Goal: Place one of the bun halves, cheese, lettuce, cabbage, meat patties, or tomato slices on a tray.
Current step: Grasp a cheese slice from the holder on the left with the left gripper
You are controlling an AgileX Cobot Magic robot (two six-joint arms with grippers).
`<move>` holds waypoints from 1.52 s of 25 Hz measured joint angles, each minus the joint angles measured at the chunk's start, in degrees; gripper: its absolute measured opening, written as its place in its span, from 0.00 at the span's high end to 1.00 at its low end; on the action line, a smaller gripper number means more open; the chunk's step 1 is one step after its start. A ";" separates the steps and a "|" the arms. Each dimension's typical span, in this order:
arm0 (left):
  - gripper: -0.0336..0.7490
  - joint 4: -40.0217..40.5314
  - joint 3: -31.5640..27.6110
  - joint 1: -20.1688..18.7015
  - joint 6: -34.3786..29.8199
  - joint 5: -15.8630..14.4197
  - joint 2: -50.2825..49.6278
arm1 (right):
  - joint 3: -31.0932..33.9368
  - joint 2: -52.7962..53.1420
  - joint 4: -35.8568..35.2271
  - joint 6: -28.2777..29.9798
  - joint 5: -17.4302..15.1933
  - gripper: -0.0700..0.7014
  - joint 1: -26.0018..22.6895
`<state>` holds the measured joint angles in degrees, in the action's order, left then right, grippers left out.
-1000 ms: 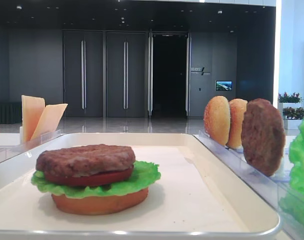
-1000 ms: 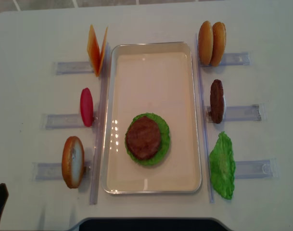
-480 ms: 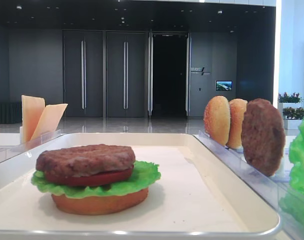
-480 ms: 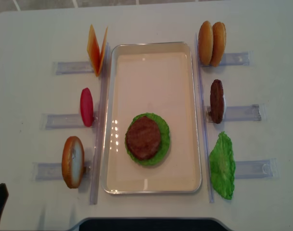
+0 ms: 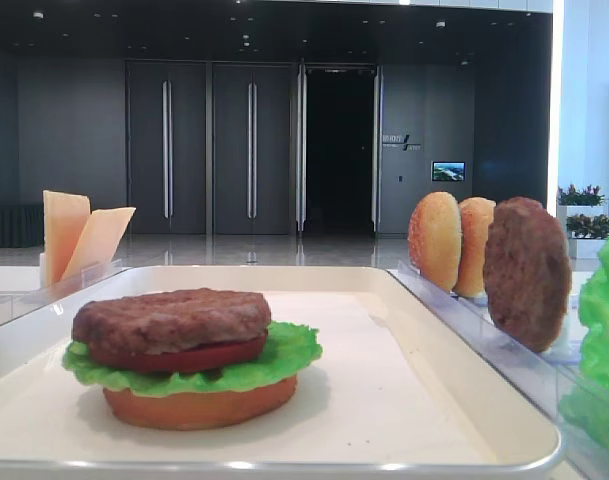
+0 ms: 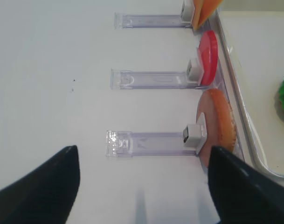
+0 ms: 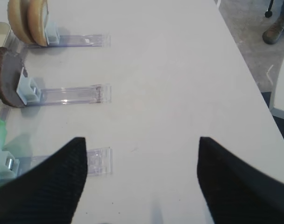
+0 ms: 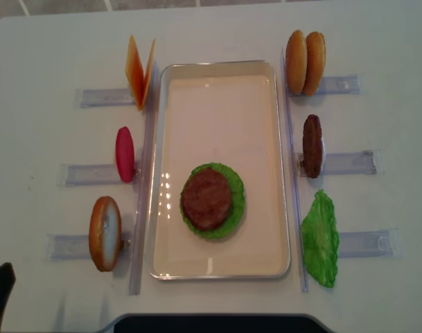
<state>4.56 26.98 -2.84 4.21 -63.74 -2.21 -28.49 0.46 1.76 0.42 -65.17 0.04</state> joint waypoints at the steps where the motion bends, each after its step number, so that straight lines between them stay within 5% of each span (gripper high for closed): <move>1: 0.11 0.00 0.07 0.00 0.22 0.00 -0.83 | 0.00 0.00 0.00 0.00 0.00 0.26 0.00; 21: 0.11 0.56 16.02 0.00 0.59 0.00 -29.19 | 0.00 0.00 0.00 0.00 0.00 0.26 0.00; 38: 0.11 2.16 39.40 0.00 1.36 -1.22 -62.47 | 0.00 0.00 0.00 0.00 0.00 0.26 0.00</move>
<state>6.71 66.38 -2.84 5.57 -64.96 -64.68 -28.49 0.46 1.76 0.42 -65.17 0.04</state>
